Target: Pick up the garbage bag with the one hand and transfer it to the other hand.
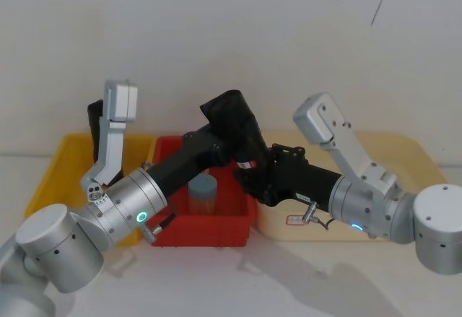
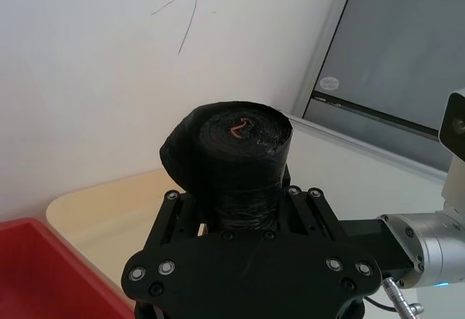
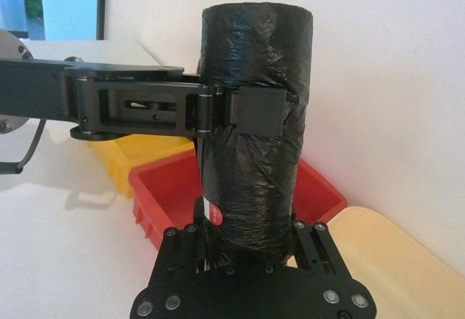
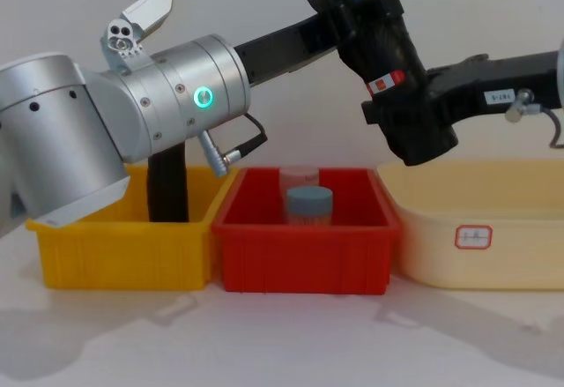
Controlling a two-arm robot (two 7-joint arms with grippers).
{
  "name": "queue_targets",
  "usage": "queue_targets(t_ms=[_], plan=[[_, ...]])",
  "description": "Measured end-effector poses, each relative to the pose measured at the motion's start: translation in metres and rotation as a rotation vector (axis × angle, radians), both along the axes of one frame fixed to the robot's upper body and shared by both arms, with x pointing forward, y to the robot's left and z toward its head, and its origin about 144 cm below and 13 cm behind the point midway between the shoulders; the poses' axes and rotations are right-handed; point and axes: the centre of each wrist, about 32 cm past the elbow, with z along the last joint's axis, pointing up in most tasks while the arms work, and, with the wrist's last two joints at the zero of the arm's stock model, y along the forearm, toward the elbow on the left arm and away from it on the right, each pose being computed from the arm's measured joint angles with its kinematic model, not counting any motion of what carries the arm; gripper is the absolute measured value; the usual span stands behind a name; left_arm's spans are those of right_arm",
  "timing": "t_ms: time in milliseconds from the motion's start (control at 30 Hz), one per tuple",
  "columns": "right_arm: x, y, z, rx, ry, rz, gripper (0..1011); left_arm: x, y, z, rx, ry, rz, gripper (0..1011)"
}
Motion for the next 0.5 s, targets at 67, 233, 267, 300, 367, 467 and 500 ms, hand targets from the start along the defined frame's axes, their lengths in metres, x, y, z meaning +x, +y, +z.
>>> queue_targets(t_ms=[67,233,267,300,367,467,500], plan=[[0.0001,0.0,0.0002,0.002,0.0,0.002,546,0.0,0.0,0.0,0.0,0.0,0.0,451],[0.0004,-0.0002,0.0013,0.01,-0.001,0.008,546,0.0,0.0,0.0,0.0,0.0,0.0,451],[0.0003,-0.0003,0.0017,0.012,-0.002,0.01,546,0.0,0.0,0.0,0.0,0.0,0.0,451],[0.0003,-0.0003,0.0018,0.012,-0.003,0.01,546,0.0,-0.0001,0.0,0.0,0.0,0.0,451],[0.0001,-0.0005,0.0023,0.015,-0.004,0.012,546,0.0,-0.0001,0.0,0.0,0.0,0.0,462],[-0.0003,-0.0003,0.0031,0.018,-0.007,0.014,545,-0.0001,-0.0002,-0.0002,0.001,0.001,-0.001,506],[-0.0004,-0.0003,0.0033,0.019,-0.008,0.014,546,-0.0001,-0.0002,-0.0002,0.001,0.001,-0.001,560]])
